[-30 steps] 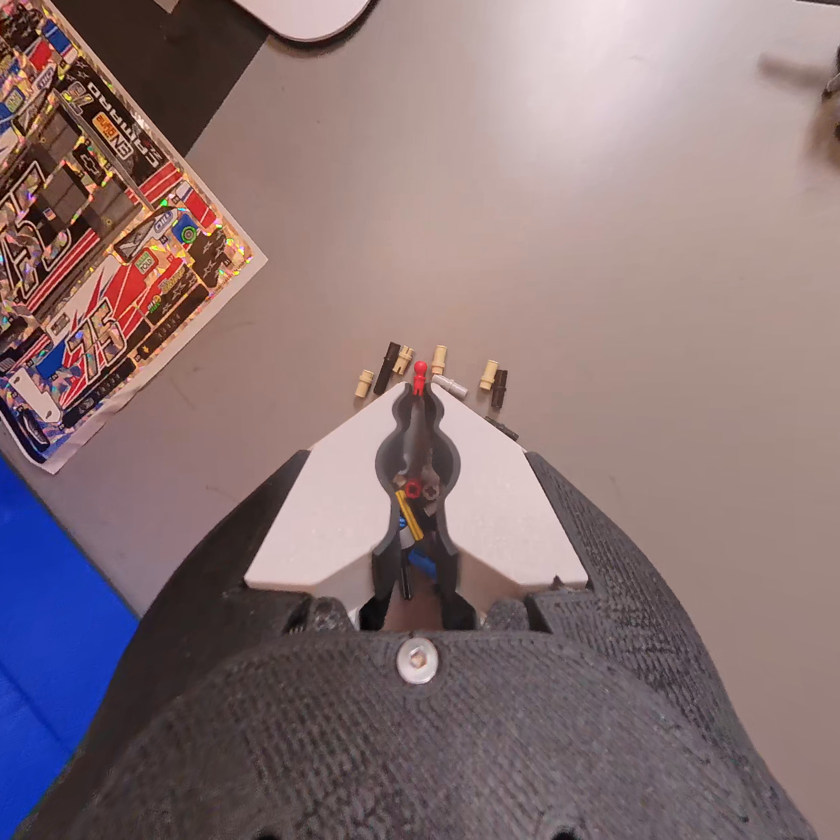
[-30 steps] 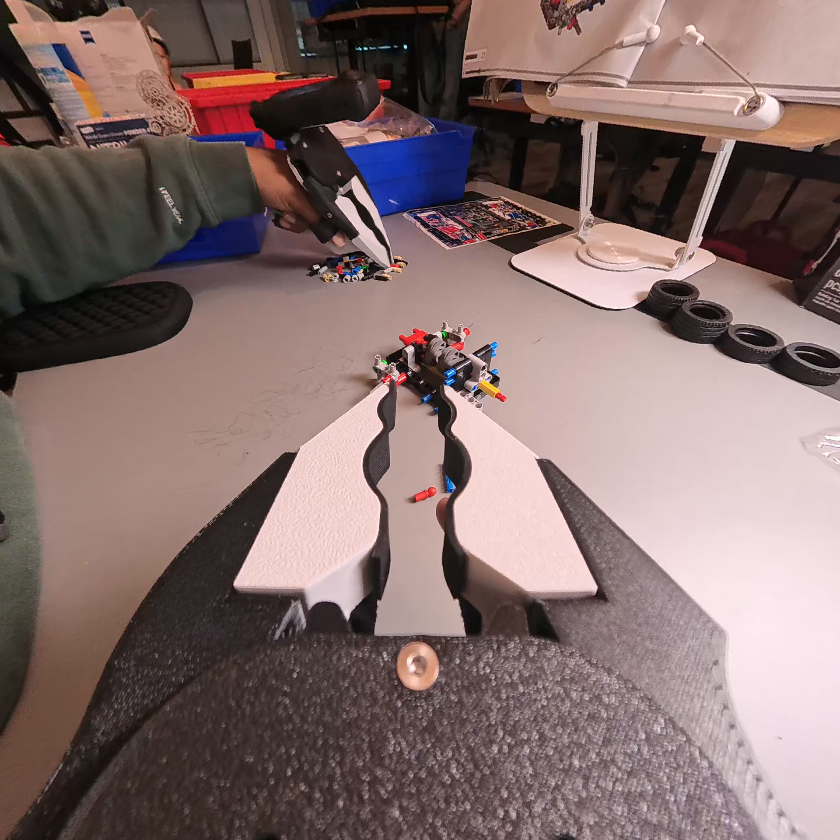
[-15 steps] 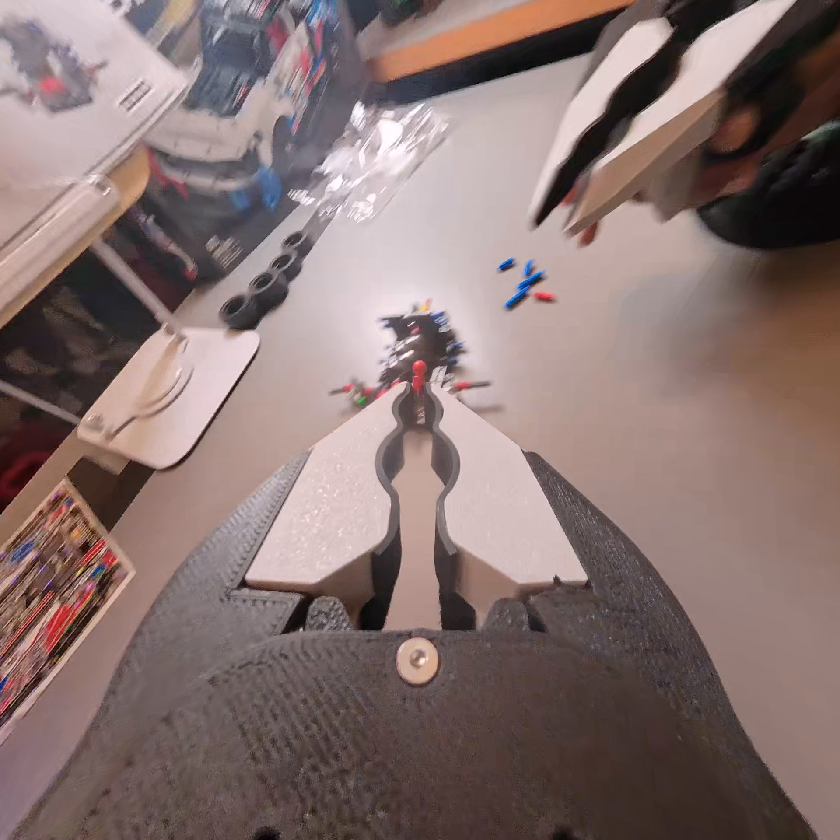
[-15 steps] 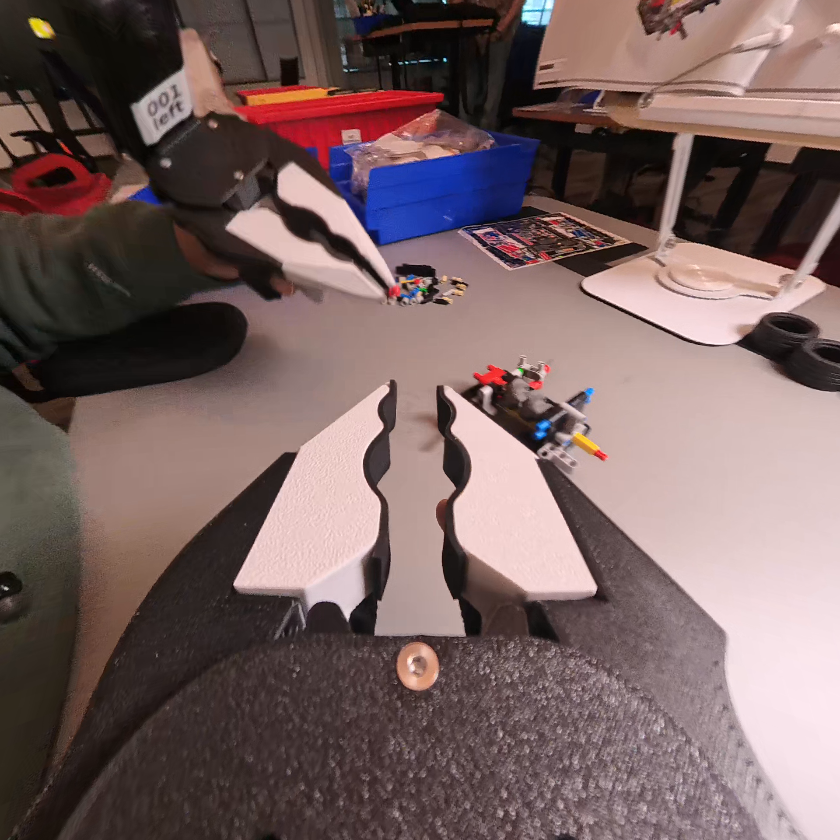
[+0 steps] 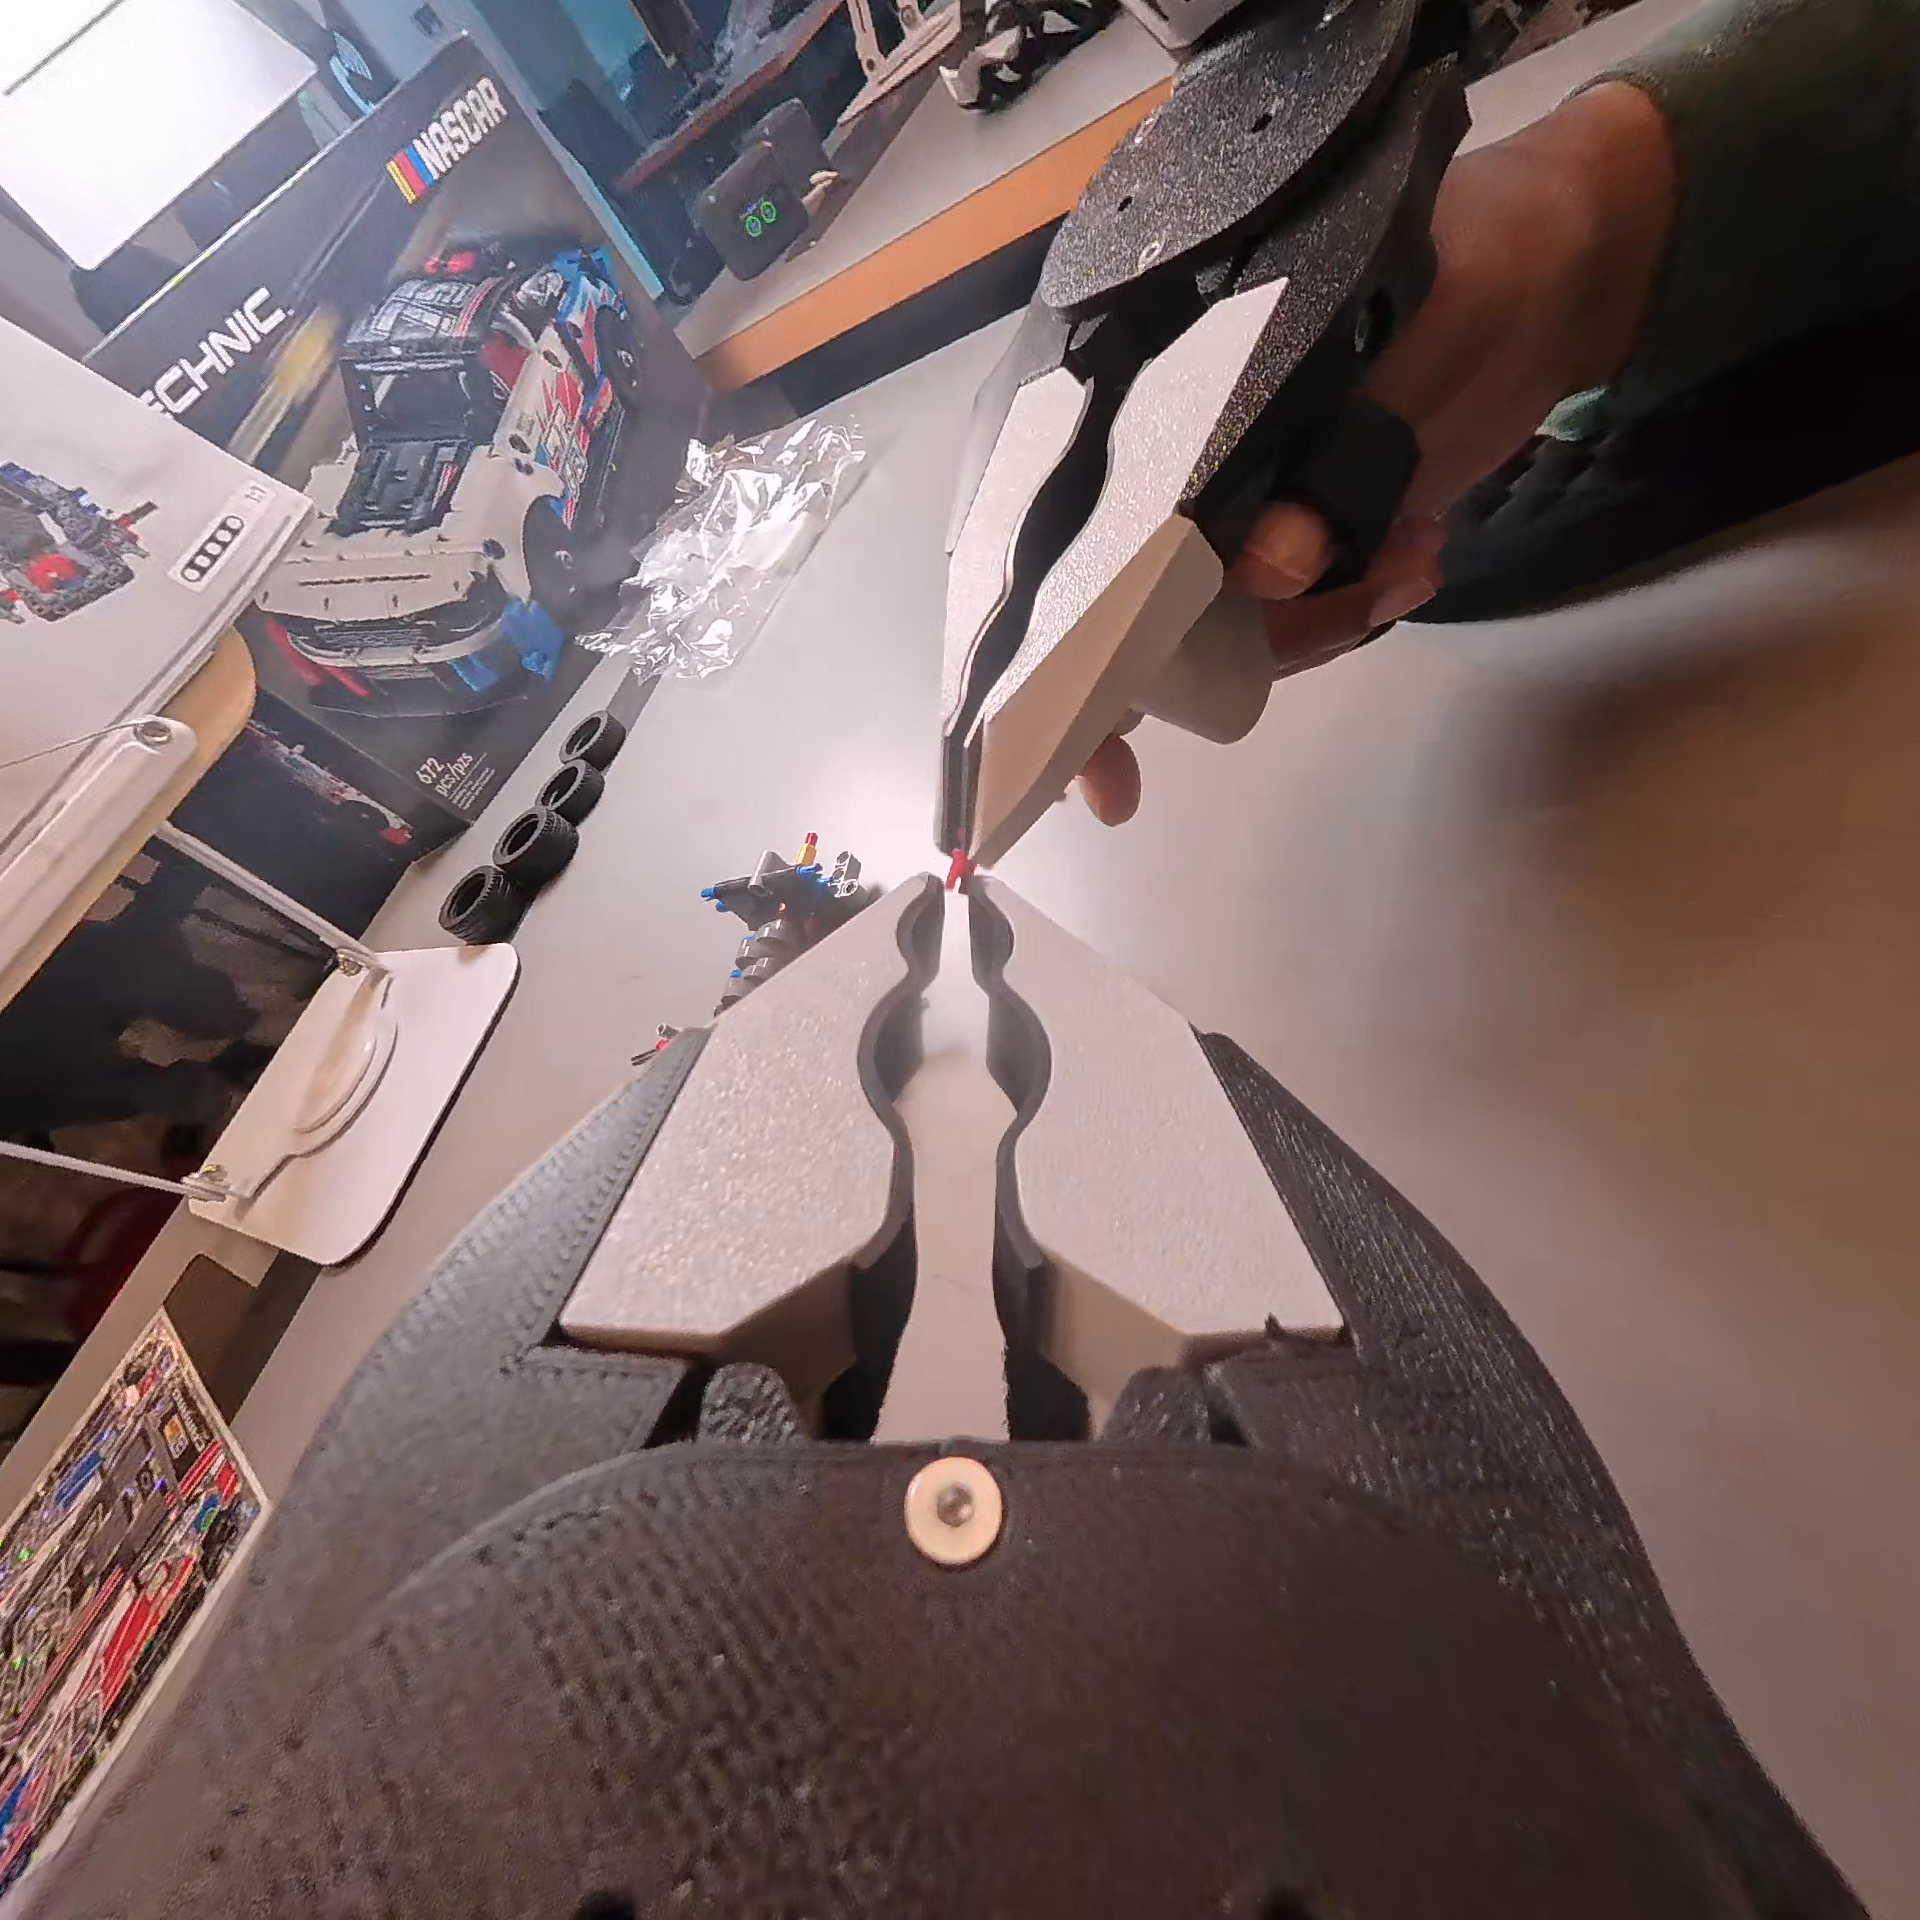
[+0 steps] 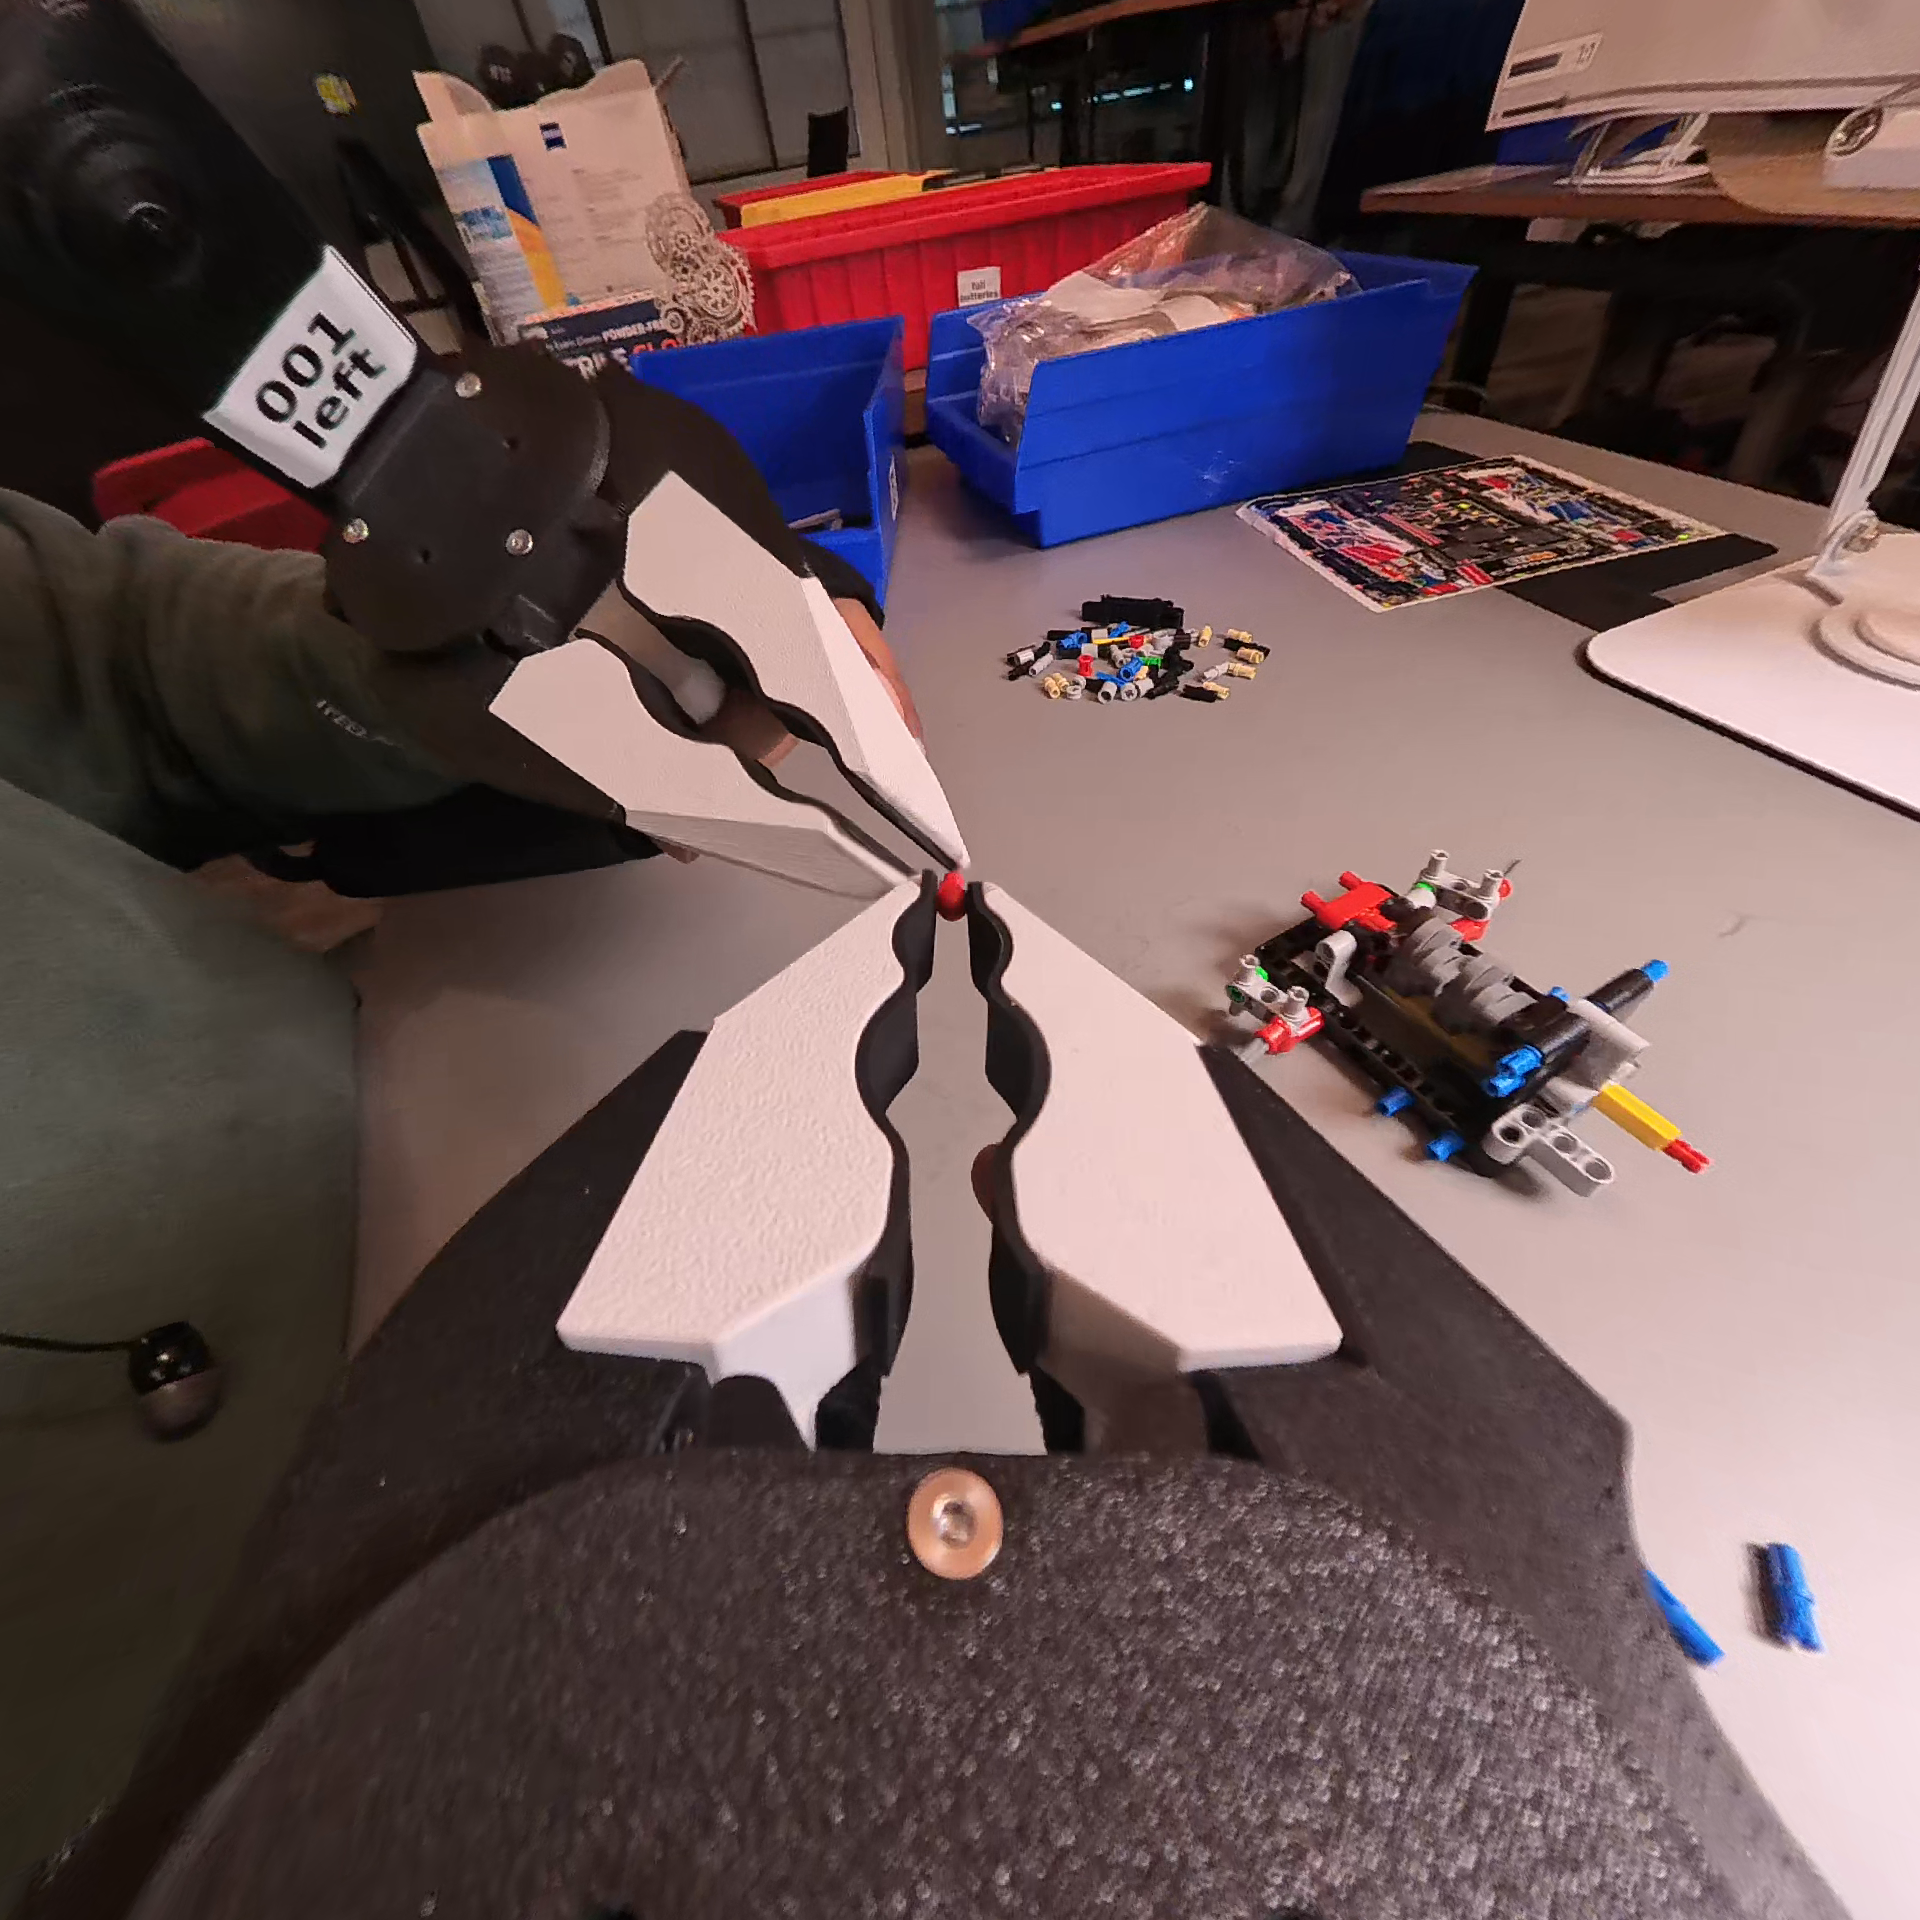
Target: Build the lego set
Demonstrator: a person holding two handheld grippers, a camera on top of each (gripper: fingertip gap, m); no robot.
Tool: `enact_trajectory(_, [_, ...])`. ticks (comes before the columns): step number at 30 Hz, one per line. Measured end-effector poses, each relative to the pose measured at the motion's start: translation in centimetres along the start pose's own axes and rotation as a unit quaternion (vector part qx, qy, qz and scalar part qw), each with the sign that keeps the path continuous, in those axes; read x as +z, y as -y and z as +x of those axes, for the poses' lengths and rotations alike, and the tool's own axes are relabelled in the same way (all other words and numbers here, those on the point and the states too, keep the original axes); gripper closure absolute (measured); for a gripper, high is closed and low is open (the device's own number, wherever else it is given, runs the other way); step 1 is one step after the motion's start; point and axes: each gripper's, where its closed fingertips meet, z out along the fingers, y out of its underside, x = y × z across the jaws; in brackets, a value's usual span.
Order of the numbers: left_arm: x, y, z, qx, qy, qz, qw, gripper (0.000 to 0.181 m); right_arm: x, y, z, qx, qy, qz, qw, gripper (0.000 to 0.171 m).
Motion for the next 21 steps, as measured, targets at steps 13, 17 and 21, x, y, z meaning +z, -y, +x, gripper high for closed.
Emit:
enact_trajectory(13, [-2.0, -4.5, -7.0, -0.248, 0.026, 0.025, 0.968, 0.166, -4.6, -10.0, 9.8, -0.131, -0.162, -0.314, 0.926, 0.168])
enact_trajectory(17, [-2.0, -4.9, -7.0, -0.250, 0.028, 0.020, 0.968, 0.166, -4.7, -10.3, 10.1, -0.141, -0.167, -0.328, 0.919, 0.168])
enact_trajectory(21, [-1.8, -5.2, -6.8, -0.249, 0.027, 0.011, 0.968, 0.164, -4.7, -10.2, 10.2, -0.143, -0.169, -0.335, 0.916, 0.166])
